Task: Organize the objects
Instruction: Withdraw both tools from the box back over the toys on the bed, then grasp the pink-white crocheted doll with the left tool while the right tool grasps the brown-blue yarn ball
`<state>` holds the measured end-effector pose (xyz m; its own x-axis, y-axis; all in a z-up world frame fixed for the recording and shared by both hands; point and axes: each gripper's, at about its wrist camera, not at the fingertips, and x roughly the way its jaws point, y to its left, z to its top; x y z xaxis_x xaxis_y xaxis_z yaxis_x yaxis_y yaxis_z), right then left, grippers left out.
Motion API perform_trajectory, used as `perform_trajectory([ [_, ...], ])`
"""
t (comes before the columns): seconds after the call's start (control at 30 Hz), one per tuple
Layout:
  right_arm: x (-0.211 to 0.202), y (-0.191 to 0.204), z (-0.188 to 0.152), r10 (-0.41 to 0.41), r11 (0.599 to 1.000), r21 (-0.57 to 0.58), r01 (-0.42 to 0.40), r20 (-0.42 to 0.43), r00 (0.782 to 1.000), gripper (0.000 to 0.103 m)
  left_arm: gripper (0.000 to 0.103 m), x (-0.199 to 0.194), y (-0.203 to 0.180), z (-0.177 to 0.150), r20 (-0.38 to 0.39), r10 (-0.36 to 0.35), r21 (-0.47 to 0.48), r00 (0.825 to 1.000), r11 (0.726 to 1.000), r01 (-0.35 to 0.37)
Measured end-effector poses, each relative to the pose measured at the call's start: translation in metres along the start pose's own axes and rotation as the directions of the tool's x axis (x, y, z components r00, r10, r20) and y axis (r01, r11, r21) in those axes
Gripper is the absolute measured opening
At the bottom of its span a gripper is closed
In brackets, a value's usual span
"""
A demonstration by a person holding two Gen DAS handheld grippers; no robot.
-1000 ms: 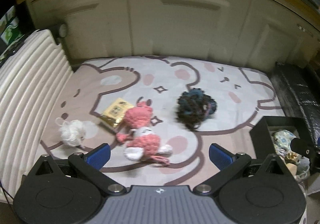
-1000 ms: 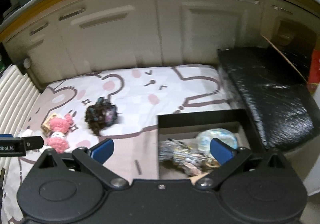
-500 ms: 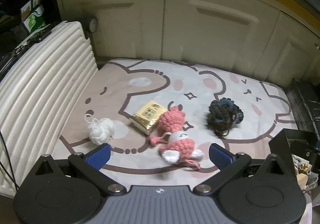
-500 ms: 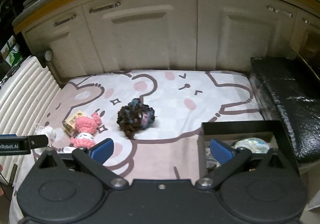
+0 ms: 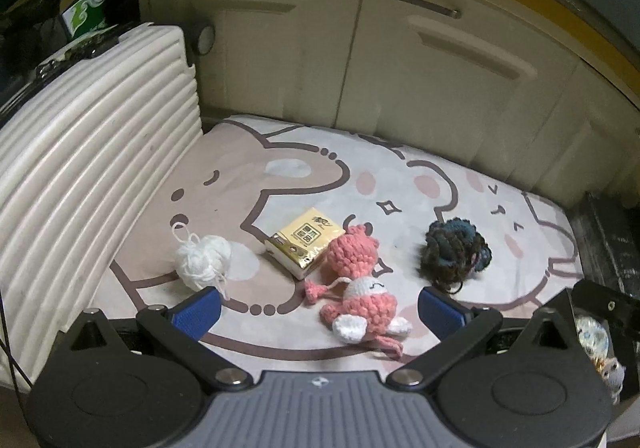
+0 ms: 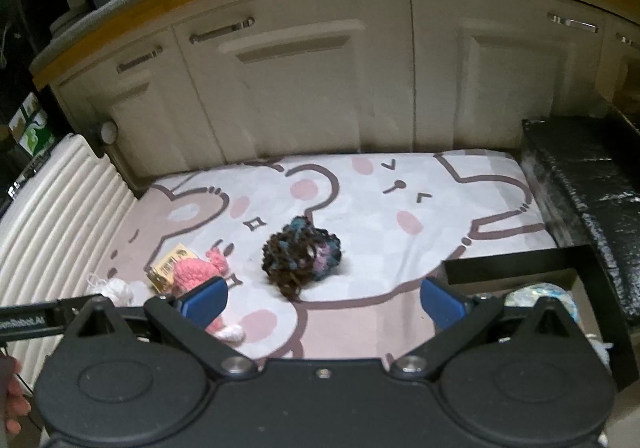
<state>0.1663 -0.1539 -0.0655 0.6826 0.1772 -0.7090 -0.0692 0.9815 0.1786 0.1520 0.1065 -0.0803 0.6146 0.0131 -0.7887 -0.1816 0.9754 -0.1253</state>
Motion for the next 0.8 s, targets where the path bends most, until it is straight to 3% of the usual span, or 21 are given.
perform_trajectory([
  [0.23,0.018,0.012,0.019,-0.044,0.996,-0.080,0.044,0.000,0.999,0.103,0.101,0.016,-0.008,0.006,-0.018,0.011,-0.012,1.000,1.000,-0.011],
  [0.37,0.032,0.017,0.035,-0.048,0.992,-0.115,0.048,0.008,0.999,0.103,0.093,0.027,-0.017,0.010,-0.022,0.003,-0.002,1.000,1.000,-0.003],
  [0.63,0.078,0.016,0.052,-0.047,0.993,-0.109,0.041,-0.053,0.998,0.103,0.083,0.061,-0.031,0.015,-0.079,-0.016,0.003,0.997,1.000,0.016],
  [0.8,0.108,0.006,0.050,-0.003,0.998,-0.067,-0.004,-0.100,0.995,0.103,0.077,0.084,-0.034,0.016,-0.126,-0.017,-0.017,0.992,1.000,0.015],
])
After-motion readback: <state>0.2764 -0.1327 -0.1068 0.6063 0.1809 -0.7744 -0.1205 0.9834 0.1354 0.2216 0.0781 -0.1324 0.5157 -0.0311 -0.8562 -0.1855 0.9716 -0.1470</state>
